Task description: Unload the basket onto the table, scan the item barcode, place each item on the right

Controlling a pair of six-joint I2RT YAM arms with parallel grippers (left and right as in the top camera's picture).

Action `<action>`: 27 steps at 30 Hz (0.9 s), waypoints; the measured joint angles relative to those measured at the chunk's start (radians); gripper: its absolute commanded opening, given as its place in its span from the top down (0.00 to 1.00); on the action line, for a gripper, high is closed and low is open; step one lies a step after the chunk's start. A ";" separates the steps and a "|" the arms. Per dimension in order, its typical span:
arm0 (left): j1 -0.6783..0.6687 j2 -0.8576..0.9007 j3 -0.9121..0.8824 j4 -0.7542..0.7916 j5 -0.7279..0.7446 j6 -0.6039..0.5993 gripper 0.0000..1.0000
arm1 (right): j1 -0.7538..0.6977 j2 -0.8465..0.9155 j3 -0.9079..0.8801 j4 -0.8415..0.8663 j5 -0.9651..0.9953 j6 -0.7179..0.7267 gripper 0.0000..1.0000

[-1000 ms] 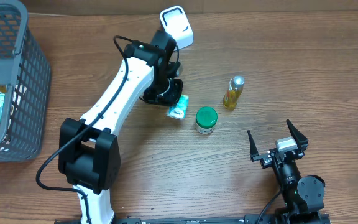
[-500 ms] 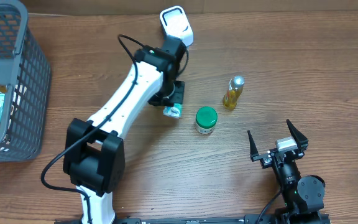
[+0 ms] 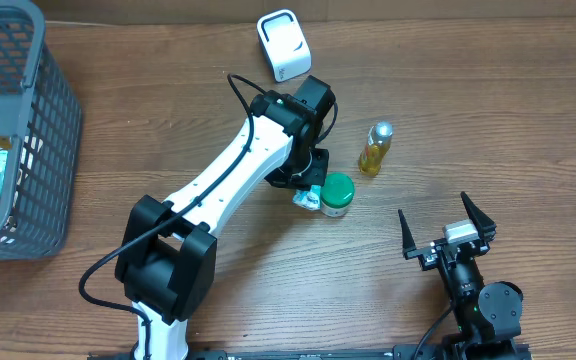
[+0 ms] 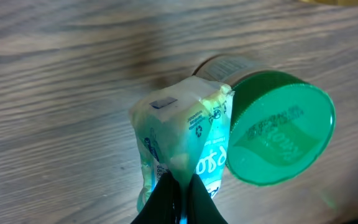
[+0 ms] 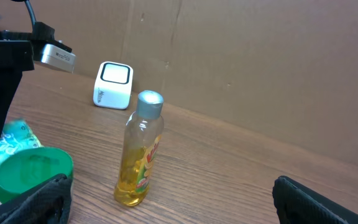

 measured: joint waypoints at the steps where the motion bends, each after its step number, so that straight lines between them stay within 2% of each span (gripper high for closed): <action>1: -0.003 0.000 0.000 0.000 0.009 -0.001 0.96 | 0.000 0.000 0.000 0.000 0.000 0.000 0.00; 6: -0.007 0.000 0.000 -0.011 0.004 -0.008 0.96 | 0.000 0.000 0.000 0.000 0.000 0.000 0.00; 12: -0.006 0.000 -0.002 -0.042 -0.156 -0.072 0.96 | 0.000 0.000 0.000 0.000 0.000 0.000 0.00; 18: -0.006 0.000 -0.051 0.024 -0.240 -0.115 0.96 | 0.000 0.000 0.000 0.000 0.000 0.000 0.00; 27: 0.017 0.000 -0.136 0.110 -0.255 -0.188 0.96 | 0.000 0.000 0.000 0.000 0.000 0.000 0.00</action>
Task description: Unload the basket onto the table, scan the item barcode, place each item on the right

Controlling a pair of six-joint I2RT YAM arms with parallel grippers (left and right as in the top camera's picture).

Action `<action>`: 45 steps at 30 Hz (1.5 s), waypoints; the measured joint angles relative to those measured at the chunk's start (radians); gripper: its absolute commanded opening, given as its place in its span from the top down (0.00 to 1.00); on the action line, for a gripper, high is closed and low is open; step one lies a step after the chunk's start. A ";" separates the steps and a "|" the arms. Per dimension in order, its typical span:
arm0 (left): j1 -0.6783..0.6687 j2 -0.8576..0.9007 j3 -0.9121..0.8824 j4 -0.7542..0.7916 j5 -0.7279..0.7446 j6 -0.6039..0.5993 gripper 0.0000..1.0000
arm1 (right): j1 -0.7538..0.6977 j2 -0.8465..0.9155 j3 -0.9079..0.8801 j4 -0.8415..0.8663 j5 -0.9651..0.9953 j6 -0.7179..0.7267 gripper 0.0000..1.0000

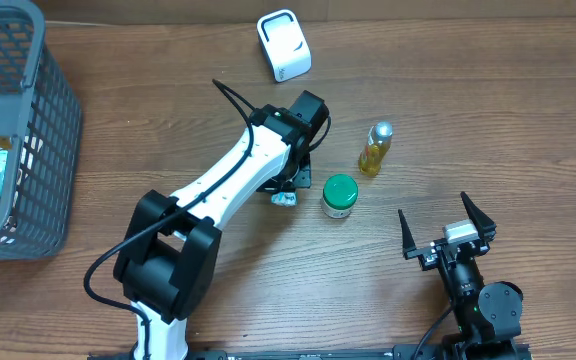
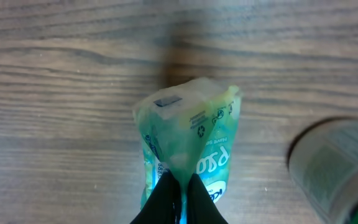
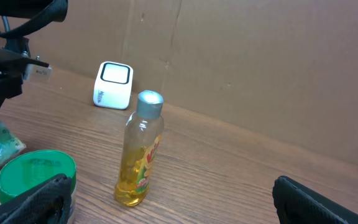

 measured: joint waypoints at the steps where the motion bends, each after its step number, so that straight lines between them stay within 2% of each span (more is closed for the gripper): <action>1: 0.006 0.000 -0.005 0.010 0.001 -0.003 0.96 | 0.000 0.000 0.000 0.000 0.000 0.000 0.00; 9: 0.045 0.000 -0.043 0.088 0.011 -0.021 0.95 | 0.000 0.000 0.000 0.000 0.000 0.000 0.00; 13: 0.056 0.000 -0.062 0.098 0.020 -0.021 0.77 | 0.000 0.000 0.000 0.000 0.000 0.001 0.00; 17: 0.058 0.000 -0.063 0.100 0.033 -0.027 0.50 | 0.000 0.000 0.000 0.000 0.000 0.000 0.00; 18: 0.059 0.000 -0.063 0.101 0.034 -0.021 0.47 | 0.000 0.000 0.000 0.000 0.000 0.000 0.00; 22: 0.076 0.000 -0.063 0.111 0.048 0.028 0.46 | 0.000 0.000 0.000 0.000 0.000 0.000 0.00; 28: 0.173 0.000 -0.063 0.089 0.151 0.097 0.49 | 0.000 0.000 0.000 0.000 0.000 0.000 0.00; 32: 0.238 0.000 -0.063 0.068 0.200 0.121 0.57 | 0.000 0.000 0.000 0.000 0.000 0.000 0.00; 45: 0.239 0.000 -0.137 0.114 0.250 0.168 0.63 | 0.000 0.000 0.000 0.000 0.000 0.000 0.00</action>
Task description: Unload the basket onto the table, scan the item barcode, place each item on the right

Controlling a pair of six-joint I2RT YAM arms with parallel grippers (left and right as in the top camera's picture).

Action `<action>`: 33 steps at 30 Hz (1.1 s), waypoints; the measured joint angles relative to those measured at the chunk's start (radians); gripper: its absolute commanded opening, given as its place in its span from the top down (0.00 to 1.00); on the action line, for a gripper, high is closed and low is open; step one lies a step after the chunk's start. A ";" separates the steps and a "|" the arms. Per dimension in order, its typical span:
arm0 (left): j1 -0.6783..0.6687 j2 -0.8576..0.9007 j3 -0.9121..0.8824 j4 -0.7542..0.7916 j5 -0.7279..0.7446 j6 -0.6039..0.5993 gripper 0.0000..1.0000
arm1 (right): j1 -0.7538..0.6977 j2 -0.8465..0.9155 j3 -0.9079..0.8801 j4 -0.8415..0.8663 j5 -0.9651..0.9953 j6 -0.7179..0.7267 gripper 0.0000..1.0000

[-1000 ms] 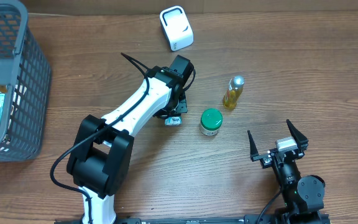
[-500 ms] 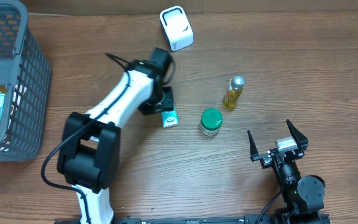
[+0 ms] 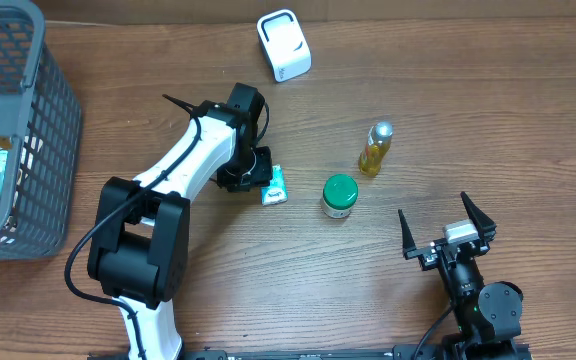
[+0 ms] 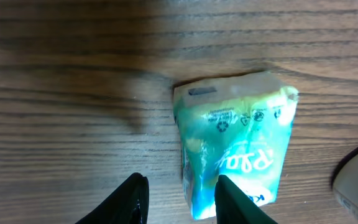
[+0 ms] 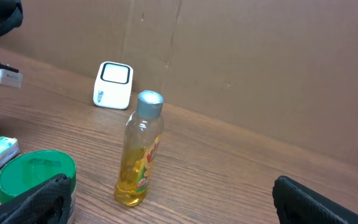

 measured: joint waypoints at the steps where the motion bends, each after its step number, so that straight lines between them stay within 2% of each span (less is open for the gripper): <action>1: 0.000 0.000 -0.008 0.013 0.007 0.003 0.63 | 0.000 0.000 0.000 0.000 0.000 0.000 0.00; 8: 0.000 0.000 -0.030 0.063 0.070 0.024 0.66 | 0.000 0.000 0.000 0.000 0.000 0.000 0.00; 15: 0.000 0.000 -0.034 0.071 0.082 0.026 0.71 | 0.000 0.000 0.000 0.000 0.000 0.000 0.00; 23: 0.000 -0.002 -0.091 0.145 0.092 0.026 0.72 | 0.000 0.000 0.000 0.000 0.000 0.000 0.00; 25: 0.000 -0.006 -0.101 0.162 0.097 0.026 0.77 | 0.000 0.000 0.000 0.000 0.000 0.000 0.00; 27: 0.000 -0.011 -0.109 0.175 0.105 0.026 0.96 | 0.000 0.000 0.000 0.000 0.000 0.000 0.00; 33: 0.000 -0.016 -0.110 0.179 0.108 0.029 0.96 | 0.000 0.000 0.000 0.000 0.000 0.000 0.00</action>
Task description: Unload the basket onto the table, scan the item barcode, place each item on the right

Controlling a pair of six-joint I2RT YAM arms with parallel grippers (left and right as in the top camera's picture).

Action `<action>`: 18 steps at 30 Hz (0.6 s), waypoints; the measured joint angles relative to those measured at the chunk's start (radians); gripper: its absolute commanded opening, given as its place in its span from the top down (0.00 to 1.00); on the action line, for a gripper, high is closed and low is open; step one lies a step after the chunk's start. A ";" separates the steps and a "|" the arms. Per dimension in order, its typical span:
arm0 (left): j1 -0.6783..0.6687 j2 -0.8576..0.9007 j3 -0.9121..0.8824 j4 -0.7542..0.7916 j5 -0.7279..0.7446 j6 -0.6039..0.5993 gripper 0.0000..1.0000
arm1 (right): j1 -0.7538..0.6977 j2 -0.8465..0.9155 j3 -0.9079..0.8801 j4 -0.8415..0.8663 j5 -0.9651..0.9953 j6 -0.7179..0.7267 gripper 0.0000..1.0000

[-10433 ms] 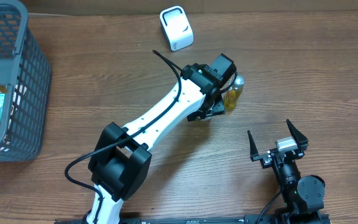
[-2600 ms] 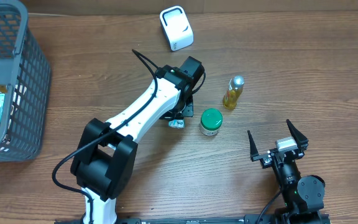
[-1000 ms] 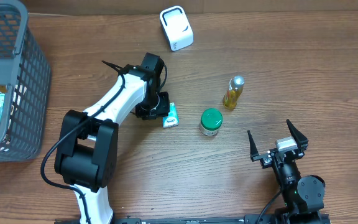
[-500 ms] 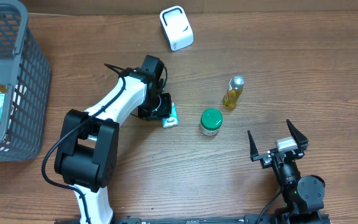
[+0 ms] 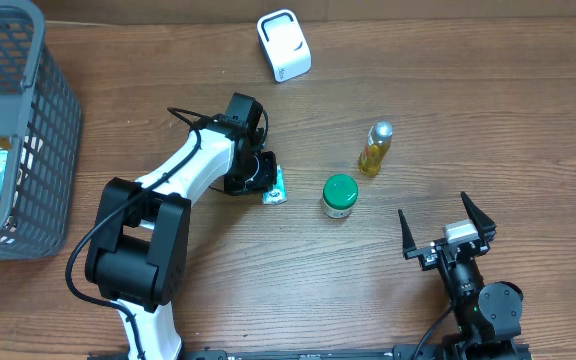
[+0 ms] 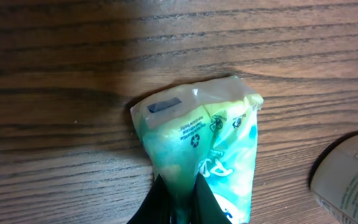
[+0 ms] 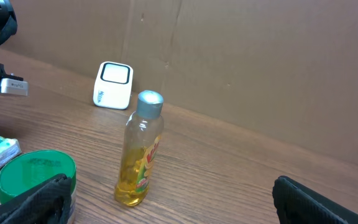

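A teal and white plastic packet (image 6: 197, 127) lies on the wooden table, left of a green-lidded jar (image 5: 339, 194). My left gripper (image 6: 178, 190) is shut on the packet's near edge, its dark fingers pinching the film. From overhead the left gripper (image 5: 259, 172) sits just left of the packet (image 5: 275, 185). The white scanner (image 5: 284, 45) stands at the far edge, well beyond them. My right gripper (image 5: 446, 232) rests open near the front right, holding nothing.
A yellow oil bottle (image 5: 374, 148) with a silver cap stands right of the jar. A grey wire basket (image 5: 28, 130) with more packets fills the left edge. The right wrist view shows the bottle (image 7: 142, 152), the jar (image 7: 36, 174) and the scanner (image 7: 112, 84).
My left gripper was open with the packet lying flat on the table ahead of it. Now it is shut on the packet's edge, and the packet has turned slightly. The right arm has not moved.
First my left gripper held the packet right against the green-lidded jar. Then it held it further left, apart from the jar. After that the packet lay on the table, released, with the gripper open. Now the gripper pinches it again in the same spot.
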 measured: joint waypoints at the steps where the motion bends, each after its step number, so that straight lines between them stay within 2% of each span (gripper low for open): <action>1: 0.000 0.000 0.000 -0.001 0.000 0.000 0.96 | 0.000 0.000 0.000 0.000 0.000 0.000 0.00; 5: 0.000 0.000 0.048 -0.103 -0.026 0.004 0.96 | 0.000 0.000 0.000 0.000 0.000 0.001 0.00; 9: -0.018 0.000 0.196 -0.232 -0.122 0.004 0.96 | 0.000 0.000 0.000 0.000 0.000 0.000 0.00; 13: -0.086 -0.001 0.345 -0.345 -0.295 0.004 0.96 | 0.000 0.000 0.000 0.000 0.000 0.000 0.00; 18: -0.232 0.000 0.380 -0.372 -0.539 0.004 0.96 | 0.000 0.000 0.000 0.000 0.000 0.000 0.00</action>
